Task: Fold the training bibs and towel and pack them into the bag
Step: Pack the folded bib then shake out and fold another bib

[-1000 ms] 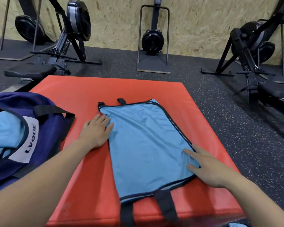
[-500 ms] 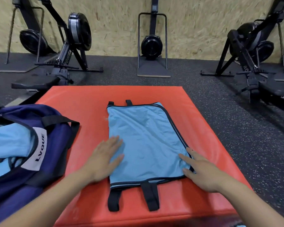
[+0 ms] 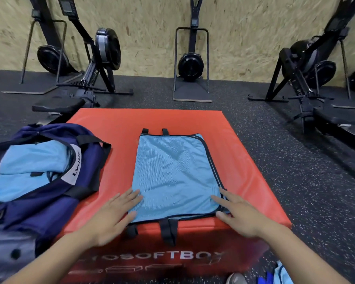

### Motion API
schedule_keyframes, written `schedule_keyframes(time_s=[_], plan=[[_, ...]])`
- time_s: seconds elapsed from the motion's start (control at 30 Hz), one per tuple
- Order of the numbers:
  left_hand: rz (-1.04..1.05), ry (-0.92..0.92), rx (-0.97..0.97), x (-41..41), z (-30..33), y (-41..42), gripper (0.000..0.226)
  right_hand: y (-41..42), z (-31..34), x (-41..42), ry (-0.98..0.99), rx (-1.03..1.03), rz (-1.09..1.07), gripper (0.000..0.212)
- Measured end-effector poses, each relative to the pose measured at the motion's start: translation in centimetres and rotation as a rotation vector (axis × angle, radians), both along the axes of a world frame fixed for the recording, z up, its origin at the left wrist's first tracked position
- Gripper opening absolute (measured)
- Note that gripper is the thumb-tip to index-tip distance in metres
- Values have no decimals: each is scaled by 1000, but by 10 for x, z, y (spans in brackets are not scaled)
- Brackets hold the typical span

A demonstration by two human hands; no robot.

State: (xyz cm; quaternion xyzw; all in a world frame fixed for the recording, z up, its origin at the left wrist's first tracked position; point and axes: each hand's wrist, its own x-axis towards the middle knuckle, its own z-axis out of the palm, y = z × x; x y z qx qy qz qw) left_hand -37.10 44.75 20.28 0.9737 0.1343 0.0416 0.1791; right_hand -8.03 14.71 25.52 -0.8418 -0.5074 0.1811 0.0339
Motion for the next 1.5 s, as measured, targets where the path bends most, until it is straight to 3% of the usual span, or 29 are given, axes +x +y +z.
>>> schedule_keyframes(time_s=[0.13, 0.33, 0.4, 0.57, 0.67, 0.77, 0.93, 1.07, 1.2, 1.4, 1.5], plan=[[12, -30, 41, -33, -6, -9, 64, -33, -13, 0, 27, 69, 46, 114], [7, -56, 77, -68, -8, -21, 55, -71, -21, 3, 42, 143, 54, 56], [0, -51, 85, -75, -5, -23, 54, -80, -22, 8, 52, 170, 66, 47], [-46, -74, 194, -73, 6, -23, 49, -82, -24, 18, -88, 248, 164, 45], [-78, -96, 235, -62, 12, -28, 48, -68, -26, 21, -220, 224, 232, 60], [-119, -110, 265, -50, 16, -35, 49, -51, -26, 21, -258, 209, 254, 74], [-155, -115, 298, -40, 27, -33, 51, -33, -34, 27, -252, 237, 284, 70], [-137, -119, 205, -40, 21, -30, 53, -30, -36, 29, -146, 338, 265, 61], [-62, -177, -34, -48, 27, -35, 54, -33, -29, 21, -7, 489, 186, 39], [-8, -283, -495, -60, 87, -69, 37, -49, 21, -5, 175, 574, 109, 22], [-13, -346, -589, -66, 113, -79, 32, -60, 52, -21, 318, 590, 81, 14]])
